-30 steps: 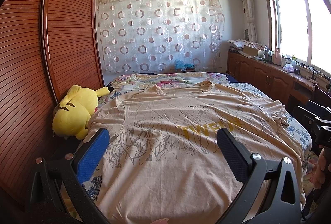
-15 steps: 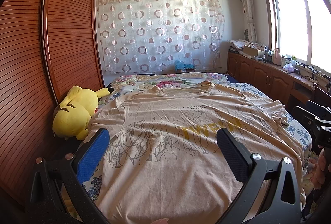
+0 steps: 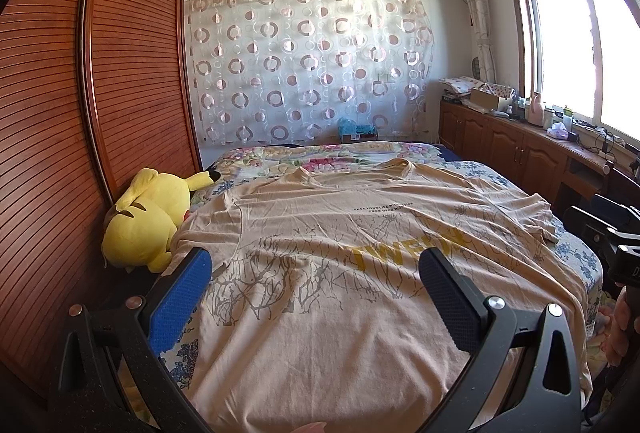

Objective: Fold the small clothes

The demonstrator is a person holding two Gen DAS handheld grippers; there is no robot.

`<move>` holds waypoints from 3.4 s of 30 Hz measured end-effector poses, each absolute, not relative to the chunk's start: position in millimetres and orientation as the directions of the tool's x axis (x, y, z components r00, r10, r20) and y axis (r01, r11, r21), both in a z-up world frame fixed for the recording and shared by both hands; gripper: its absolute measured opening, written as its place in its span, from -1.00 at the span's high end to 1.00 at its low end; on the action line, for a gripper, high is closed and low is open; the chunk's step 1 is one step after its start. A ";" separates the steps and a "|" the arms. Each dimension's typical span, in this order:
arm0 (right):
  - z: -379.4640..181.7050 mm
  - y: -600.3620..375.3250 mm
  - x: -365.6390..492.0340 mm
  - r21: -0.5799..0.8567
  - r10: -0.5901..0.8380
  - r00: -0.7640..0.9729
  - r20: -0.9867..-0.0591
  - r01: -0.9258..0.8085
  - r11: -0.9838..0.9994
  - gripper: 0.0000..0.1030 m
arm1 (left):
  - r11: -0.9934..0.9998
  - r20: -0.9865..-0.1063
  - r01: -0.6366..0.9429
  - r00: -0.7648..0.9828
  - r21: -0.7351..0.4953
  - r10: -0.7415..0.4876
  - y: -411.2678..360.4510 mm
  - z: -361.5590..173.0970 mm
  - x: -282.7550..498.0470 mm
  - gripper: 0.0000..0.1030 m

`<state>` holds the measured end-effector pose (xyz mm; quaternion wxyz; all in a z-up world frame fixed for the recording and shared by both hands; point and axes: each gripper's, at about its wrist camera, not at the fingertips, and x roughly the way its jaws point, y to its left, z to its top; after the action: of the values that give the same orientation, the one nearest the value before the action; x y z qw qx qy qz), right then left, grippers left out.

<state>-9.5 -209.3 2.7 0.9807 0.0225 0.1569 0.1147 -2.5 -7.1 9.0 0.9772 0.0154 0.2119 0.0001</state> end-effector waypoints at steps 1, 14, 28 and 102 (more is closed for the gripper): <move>2.4 -209.7 -9.7 0.080 0.232 0.924 -0.303 -0.218 0.973 -1.00 | 1.000 -0.414 0.007 0.910 0.030 0.007 -7.5 9.4 -2.5 -1.00; 2.7 -209.3 -9.9 0.081 0.232 0.924 -0.303 -0.218 0.973 -1.00 | 0.999 -0.413 0.006 0.911 0.032 0.008 -7.6 8.7 -3.0 -1.00; -5.9 -199.4 4.3 0.083 0.276 0.903 -0.329 -0.264 0.961 -1.00 | 1.000 -0.467 -0.002 0.884 0.025 0.013 6.5 10.2 7.5 -1.00; -13.8 -157.0 112.0 -0.007 0.397 0.726 -0.561 -0.484 0.875 -1.00 | 0.975 -0.719 0.219 0.672 -0.037 -0.178 94.3 8.7 157.7 0.90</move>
<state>112.0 -157.0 -13.8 0.9260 -0.0764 0.2833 0.2377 157.7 94.3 8.7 0.9140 0.0261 0.3901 -0.1086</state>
